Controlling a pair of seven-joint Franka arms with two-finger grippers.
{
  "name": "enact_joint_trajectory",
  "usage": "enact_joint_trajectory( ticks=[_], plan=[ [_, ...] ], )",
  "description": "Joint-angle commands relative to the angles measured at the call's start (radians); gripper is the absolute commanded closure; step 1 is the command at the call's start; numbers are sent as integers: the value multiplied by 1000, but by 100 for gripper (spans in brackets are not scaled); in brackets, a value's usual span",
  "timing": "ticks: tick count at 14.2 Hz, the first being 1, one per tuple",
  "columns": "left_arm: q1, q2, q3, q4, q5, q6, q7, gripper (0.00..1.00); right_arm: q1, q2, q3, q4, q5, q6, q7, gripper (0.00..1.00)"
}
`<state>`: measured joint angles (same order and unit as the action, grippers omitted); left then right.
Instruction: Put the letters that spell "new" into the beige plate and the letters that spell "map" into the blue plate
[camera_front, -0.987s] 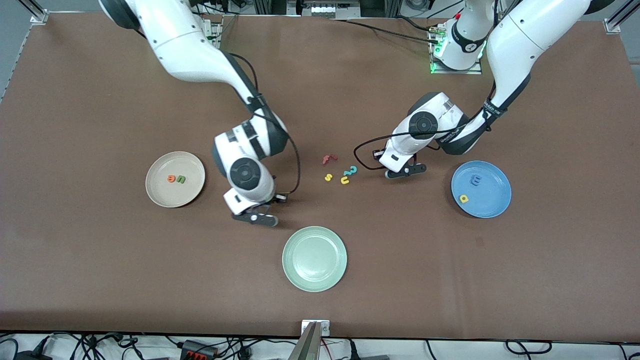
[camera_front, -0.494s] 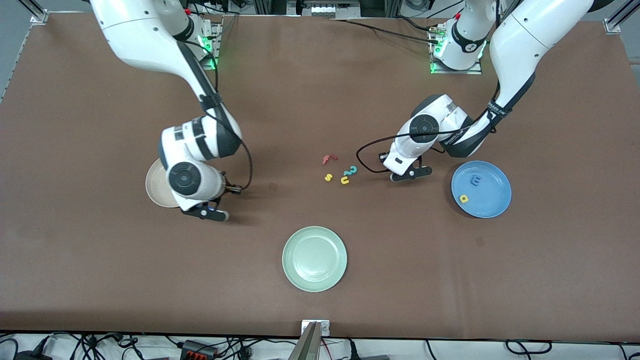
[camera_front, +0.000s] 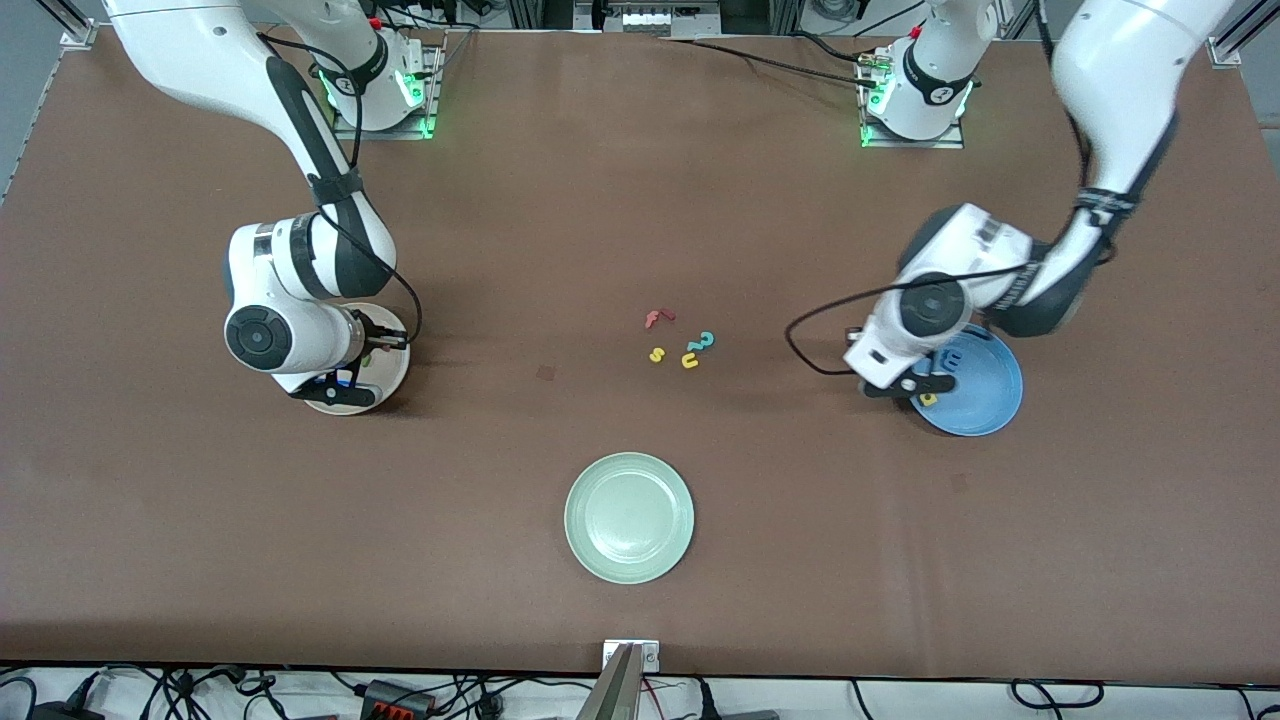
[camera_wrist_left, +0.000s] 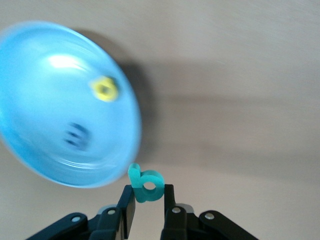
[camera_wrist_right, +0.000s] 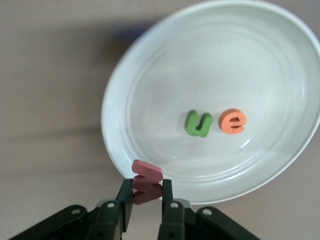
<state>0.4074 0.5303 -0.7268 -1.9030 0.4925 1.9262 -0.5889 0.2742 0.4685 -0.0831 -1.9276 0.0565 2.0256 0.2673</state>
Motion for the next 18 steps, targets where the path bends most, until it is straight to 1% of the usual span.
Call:
enact_joint_trajectory(
  ticks=[1, 3, 4, 6, 8, 9, 10, 11, 12, 13, 15, 16, 17, 18],
  plan=[
    [34, 32, 24, 74, 15, -49, 162, 78, -13, -24, 13, -45, -6, 21, -20, 82],
    [41, 75, 41, 94, 67, -43, 192, 78, -23, -16, 12, -45, -6, 36, -33, 82],
    [45, 91, 43, 93, 78, -27, 193, 78, -30, -7, 12, -42, -6, 53, -34, 81],
    [88, 115, 43, 85, 106, 3, 202, 77, -38, 4, 12, -37, -6, 77, -40, 81],
    [103, 128, 43, 85, 107, 16, 237, 77, -38, 21, 12, -37, -4, 110, -39, 77],
    [103, 128, 43, 85, 107, 17, 238, 75, -38, 25, 12, -37, -4, 120, -39, 59],
    [102, 128, 43, 85, 107, 17, 238, 71, -38, 27, 12, -34, -3, 120, -39, 3],
    [103, 128, 41, 87, 107, 17, 242, 61, -38, 22, 11, -24, -4, 110, -39, 0],
    [100, 128, 41, 87, 107, 17, 256, 33, -36, 10, 11, -15, -4, 96, -36, 0],
    [100, 128, 40, 87, 106, 14, 256, 0, -36, -14, 11, 1, -1, 75, -30, 0],
    [100, 119, 35, 93, 103, 4, 258, 0, -46, -57, -3, 51, 5, -5, -25, 0],
    [105, 112, 26, 94, 98, -7, 256, 0, -50, -80, -12, 96, 5, -60, -26, 0],
    [105, 90, 11, 105, 94, -47, 258, 0, -55, -91, -23, 148, 5, -106, -33, 0],
    [103, 79, -11, 134, 92, -88, 261, 0, -61, -93, -33, 221, 3, -158, -51, 0]
  ],
)
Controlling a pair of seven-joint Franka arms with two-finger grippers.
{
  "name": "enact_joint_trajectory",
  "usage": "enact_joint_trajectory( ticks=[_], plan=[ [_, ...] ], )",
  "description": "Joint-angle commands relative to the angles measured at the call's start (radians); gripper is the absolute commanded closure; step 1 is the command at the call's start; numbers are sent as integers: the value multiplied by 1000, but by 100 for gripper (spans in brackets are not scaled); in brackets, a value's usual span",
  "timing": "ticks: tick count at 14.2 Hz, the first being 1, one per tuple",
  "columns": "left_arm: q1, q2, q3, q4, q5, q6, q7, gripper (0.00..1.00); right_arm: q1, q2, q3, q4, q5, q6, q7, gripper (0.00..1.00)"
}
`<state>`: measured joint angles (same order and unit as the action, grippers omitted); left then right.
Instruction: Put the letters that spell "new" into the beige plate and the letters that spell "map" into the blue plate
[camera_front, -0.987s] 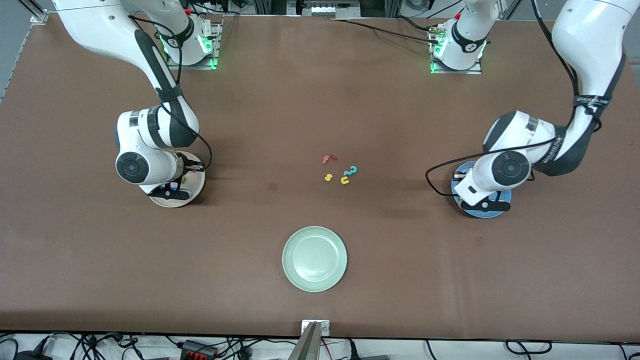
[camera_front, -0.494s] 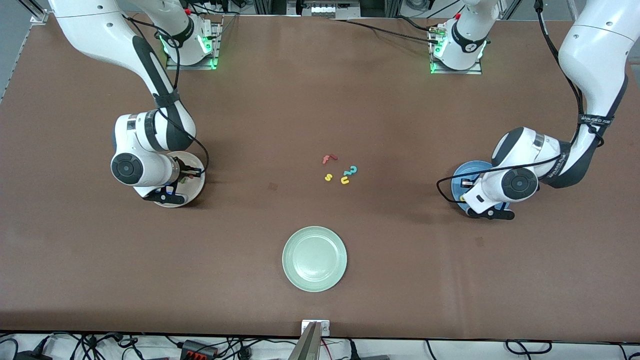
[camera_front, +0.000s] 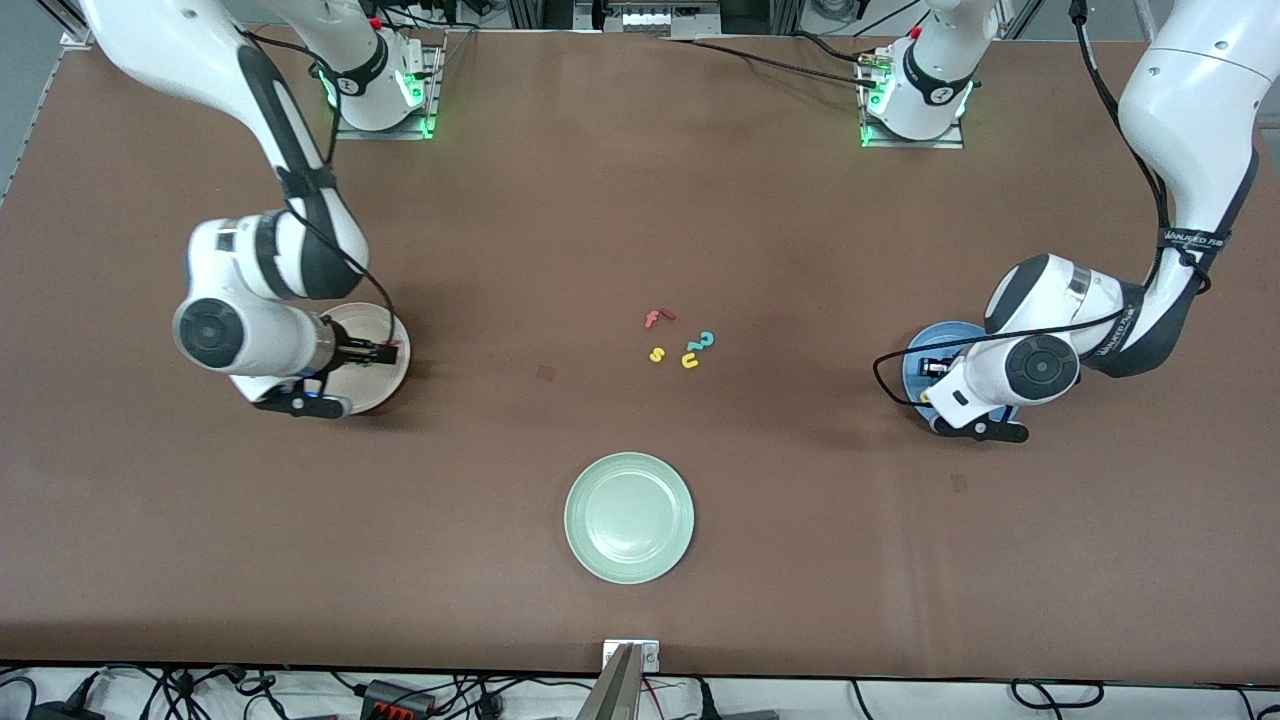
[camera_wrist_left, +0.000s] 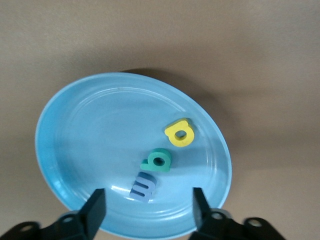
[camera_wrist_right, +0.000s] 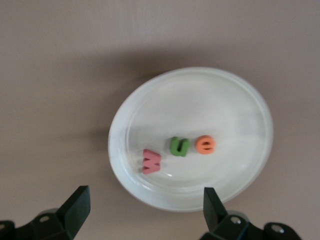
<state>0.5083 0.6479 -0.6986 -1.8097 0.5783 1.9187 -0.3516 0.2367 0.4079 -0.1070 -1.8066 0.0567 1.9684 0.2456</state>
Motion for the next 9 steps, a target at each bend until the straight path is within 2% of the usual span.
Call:
enact_joint_trajectory(
  ticks=[1, 3, 5, 9],
  plan=[
    [4, -39, -62, 87, 6, -125, 23, 0, -30, -31, -13, 168, 5, -164, -31, 0],
    [-8, -39, -93, 162, 6, -202, 52, 0, -39, -29, -14, 292, -6, -271, -31, 0],
    [-16, -34, -137, 231, 5, -277, 72, 0, -53, -31, -37, 374, 2, -301, -34, 0],
    [-57, -31, -167, 367, -70, -392, 79, 0, -97, -73, -59, 412, 0, -310, -84, 0]
  ],
)
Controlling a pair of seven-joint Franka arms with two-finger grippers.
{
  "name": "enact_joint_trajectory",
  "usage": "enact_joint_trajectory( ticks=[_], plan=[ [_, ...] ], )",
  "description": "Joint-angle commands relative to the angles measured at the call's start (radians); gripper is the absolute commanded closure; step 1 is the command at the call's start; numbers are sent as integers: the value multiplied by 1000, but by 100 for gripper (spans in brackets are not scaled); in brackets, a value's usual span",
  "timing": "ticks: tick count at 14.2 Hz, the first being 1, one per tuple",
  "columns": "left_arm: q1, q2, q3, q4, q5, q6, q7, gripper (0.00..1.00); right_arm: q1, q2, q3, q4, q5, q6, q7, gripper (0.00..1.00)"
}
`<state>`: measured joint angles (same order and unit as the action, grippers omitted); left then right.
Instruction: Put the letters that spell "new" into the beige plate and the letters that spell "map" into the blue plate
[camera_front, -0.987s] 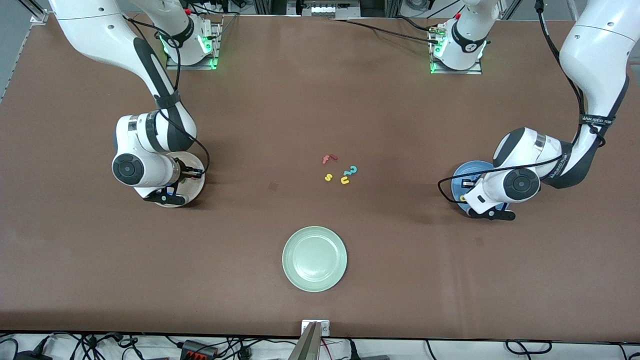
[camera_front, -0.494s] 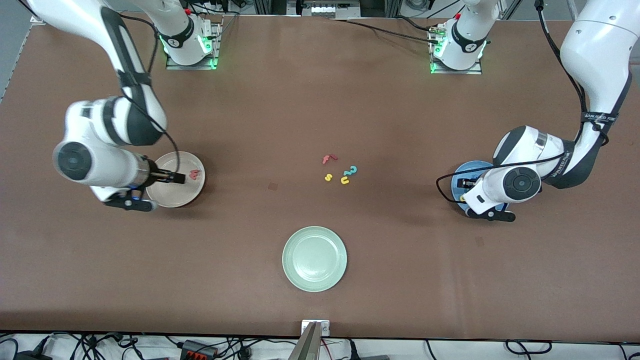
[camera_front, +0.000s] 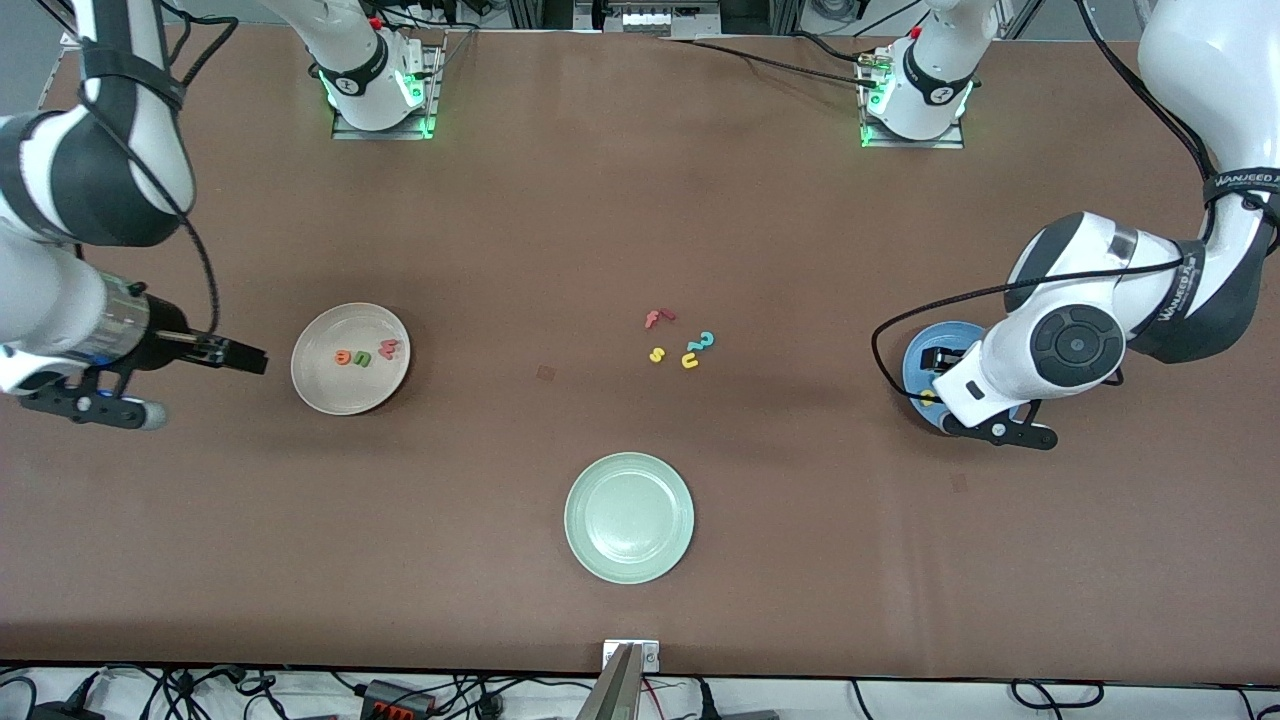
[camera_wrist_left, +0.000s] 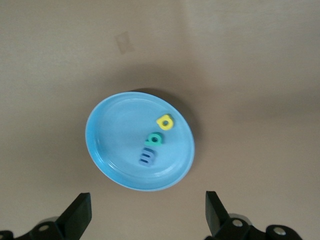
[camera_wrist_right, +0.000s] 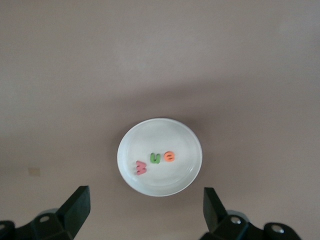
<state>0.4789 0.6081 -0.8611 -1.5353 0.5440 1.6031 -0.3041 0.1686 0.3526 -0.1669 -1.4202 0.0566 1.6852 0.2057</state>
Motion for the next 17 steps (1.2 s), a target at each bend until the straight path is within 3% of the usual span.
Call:
enact_joint_trajectory(
  ticks=[1, 3, 6, 10, 13, 14, 17],
  plan=[
    [-45, 10, -3, 137, -38, -118, 45, 0, -50, -43, -2, 27, 3, -27, -89, 0],
    [-115, -54, 52, 178, -105, -170, 121, 0, -110, -98, 17, 30, 5, -19, -193, 0],
    [-192, -195, 303, 179, -361, -172, 183, 0, -167, -153, 56, 29, -4, -27, -215, 0],
    [-328, -399, 543, 158, -458, -138, 207, 0, -216, -170, 92, 27, -23, -22, -266, 0],
    [-442, -519, 770, 52, -579, -118, 340, 0, -271, -187, 139, 14, -24, -27, -266, 0],
    [-472, -554, 813, 5, -575, -71, 397, 0, -270, -193, 142, 9, -26, -31, -266, 0],
    [-483, -697, 823, -210, -575, 76, 412, 0, -262, -217, 141, -23, -63, -76, -264, 0]
  ],
)
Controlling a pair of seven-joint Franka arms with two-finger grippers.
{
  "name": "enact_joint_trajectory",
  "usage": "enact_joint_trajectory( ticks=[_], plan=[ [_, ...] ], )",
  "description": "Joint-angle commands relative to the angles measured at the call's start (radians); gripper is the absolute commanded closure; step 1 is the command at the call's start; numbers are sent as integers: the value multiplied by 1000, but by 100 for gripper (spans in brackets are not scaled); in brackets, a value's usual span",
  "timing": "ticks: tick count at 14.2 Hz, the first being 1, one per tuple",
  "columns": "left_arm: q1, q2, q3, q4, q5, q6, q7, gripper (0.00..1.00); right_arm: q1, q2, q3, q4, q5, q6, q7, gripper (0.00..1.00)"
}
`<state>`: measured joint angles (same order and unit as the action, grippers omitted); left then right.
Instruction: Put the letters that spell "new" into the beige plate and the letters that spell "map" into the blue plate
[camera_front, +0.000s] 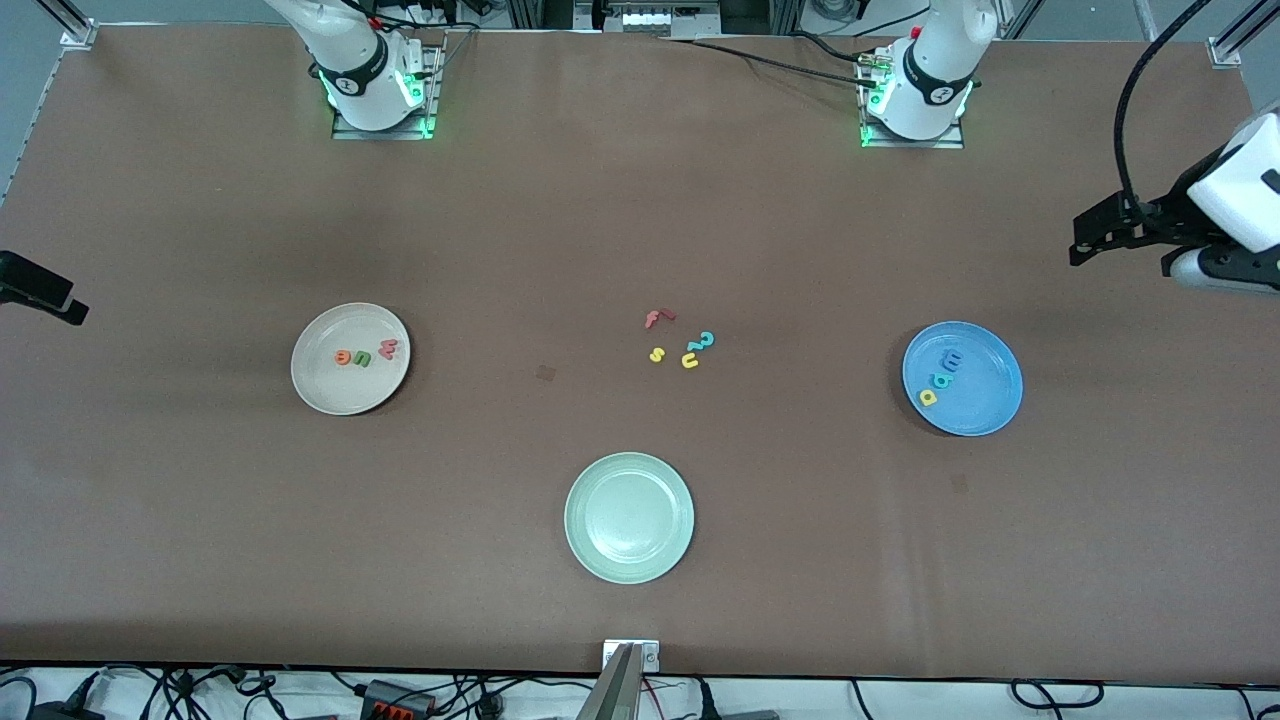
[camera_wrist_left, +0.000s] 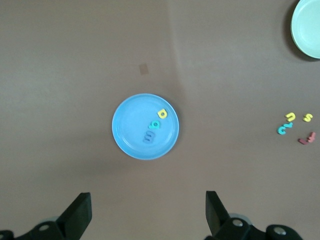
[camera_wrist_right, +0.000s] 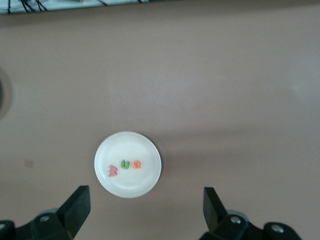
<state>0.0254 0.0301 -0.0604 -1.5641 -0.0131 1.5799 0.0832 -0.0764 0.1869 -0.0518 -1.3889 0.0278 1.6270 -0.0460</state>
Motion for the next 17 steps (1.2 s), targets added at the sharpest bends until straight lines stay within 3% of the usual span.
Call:
enact_joint_trajectory(
  ticks=[1, 7, 17],
  plan=[
    [-30, -143, 22, -204, -16, 113, 26, 0, -13, -82, 27, -102, -54, -9, -8, 0],
    [-27, -147, 2, -214, -13, 104, 27, 0, -2, -253, 27, -359, -55, 97, -12, 0],
    [-28, -124, 1, -180, -11, 92, 33, 0, -6, -262, 23, -346, -46, 34, -18, 0]
  ],
)
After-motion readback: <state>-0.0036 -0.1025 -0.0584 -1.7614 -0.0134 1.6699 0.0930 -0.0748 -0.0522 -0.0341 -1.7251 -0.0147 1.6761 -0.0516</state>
